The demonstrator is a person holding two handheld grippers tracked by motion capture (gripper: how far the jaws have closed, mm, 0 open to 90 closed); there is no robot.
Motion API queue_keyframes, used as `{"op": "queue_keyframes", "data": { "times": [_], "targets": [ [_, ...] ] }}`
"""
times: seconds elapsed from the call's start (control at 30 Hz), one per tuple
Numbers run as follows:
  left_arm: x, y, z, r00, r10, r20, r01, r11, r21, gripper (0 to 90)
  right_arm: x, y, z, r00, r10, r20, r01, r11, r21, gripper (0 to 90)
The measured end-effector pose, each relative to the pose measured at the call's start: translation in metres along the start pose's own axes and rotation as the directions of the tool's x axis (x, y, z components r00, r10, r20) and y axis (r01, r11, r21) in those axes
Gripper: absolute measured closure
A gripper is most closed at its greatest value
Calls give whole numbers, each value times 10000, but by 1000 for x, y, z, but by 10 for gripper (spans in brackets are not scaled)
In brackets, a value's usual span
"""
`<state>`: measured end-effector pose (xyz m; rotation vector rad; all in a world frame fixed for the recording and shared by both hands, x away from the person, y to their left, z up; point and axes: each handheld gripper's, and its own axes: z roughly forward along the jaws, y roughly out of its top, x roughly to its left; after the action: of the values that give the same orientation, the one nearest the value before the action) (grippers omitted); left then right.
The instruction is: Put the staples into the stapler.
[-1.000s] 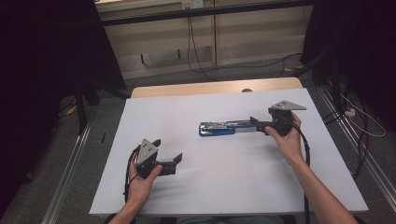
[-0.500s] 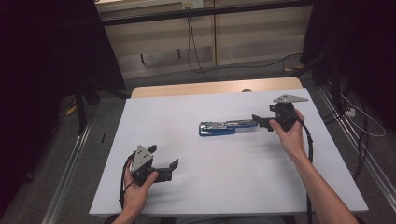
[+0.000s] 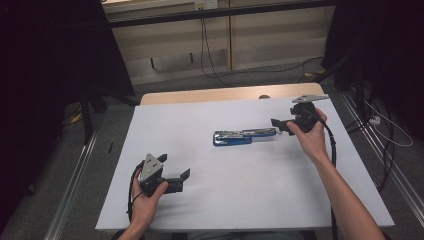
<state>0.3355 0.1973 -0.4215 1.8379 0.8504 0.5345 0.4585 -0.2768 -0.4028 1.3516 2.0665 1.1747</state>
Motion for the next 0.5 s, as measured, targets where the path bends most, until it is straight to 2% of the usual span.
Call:
{"op": "queue_keyframes", "data": {
  "times": [0.1,0.23,0.4,0.5],
  "targets": [
    [0,0,0,9998,147,-132,-146,9999,66,39,-3,3,1,10000,-50,-41,50,10000,69,76],
    [0,0,1,9999,88,-142,-87,10000,4,40,-6,7,4,9999,-111,-85,115,9991,408,85],
    [0,0,0,9999,78,-134,-78,10000,26,40,-9,8,8,9992,-36,-400,61,9980,622,159],
    [0,-1,0,9997,146,-213,-144,9999,79,39,-11,6,11,9997,-53,-230,73,9961,876,174]
  ]
}}
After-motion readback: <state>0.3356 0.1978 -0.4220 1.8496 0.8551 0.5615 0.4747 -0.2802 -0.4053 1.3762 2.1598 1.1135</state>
